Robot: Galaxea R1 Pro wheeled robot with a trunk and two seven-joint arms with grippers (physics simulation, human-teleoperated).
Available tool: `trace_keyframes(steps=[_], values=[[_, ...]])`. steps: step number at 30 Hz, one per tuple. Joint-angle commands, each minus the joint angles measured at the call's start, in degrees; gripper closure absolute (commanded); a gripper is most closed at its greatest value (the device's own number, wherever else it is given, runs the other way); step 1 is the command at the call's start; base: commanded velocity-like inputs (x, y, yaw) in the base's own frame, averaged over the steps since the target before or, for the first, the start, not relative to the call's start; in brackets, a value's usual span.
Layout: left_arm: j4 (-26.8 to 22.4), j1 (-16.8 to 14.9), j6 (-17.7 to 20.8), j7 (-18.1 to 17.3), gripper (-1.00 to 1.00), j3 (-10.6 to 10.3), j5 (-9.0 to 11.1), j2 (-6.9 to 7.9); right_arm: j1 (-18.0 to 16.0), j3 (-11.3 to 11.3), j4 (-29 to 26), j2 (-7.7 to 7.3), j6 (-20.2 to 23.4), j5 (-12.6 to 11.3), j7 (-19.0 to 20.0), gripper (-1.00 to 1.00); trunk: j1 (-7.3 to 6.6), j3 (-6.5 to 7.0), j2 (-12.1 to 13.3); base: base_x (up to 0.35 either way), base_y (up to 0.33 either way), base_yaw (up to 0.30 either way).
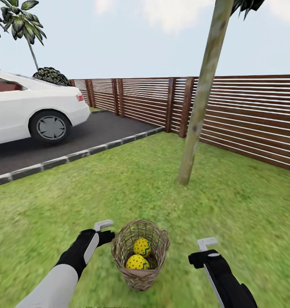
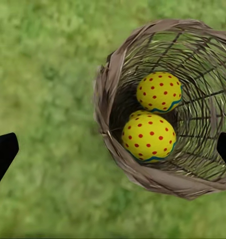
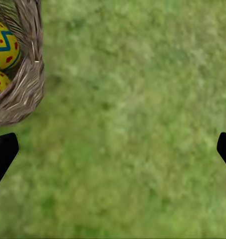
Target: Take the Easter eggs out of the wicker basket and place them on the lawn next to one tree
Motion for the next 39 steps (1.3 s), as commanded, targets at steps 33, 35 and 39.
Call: trace_keyframes(steps=[33, 35, 39], values=[[0.19, -0.03, 0.18, 0.39, -1.0, 0.16, 0.61, -0.7, -0.02, -0.07, -0.29, -0.21, 0.13, 0.08, 0.13, -1.0, 1.98, -1.67, -3.64, 0.131, -0.021, 0.028], [0.22, -0.03, 0.18, 0.39, -1.0, 0.16, 0.61, -0.73, -0.02, -0.12, -0.46, -0.25, 0.08, 0.03, 0.23, -1.0, 2.41, -2.03, -4.44, 0.0, 0.0, 0.0], [0.26, -0.03, 0.18, 0.39, -1.0, 0.16, 0.61, -0.76, -0.02, -0.18, -0.83, -0.27, 0.07, 0.02, 0.38, -1.0, 3.29, -2.75, -6.05, 0.0, 0.0, 0.0]])
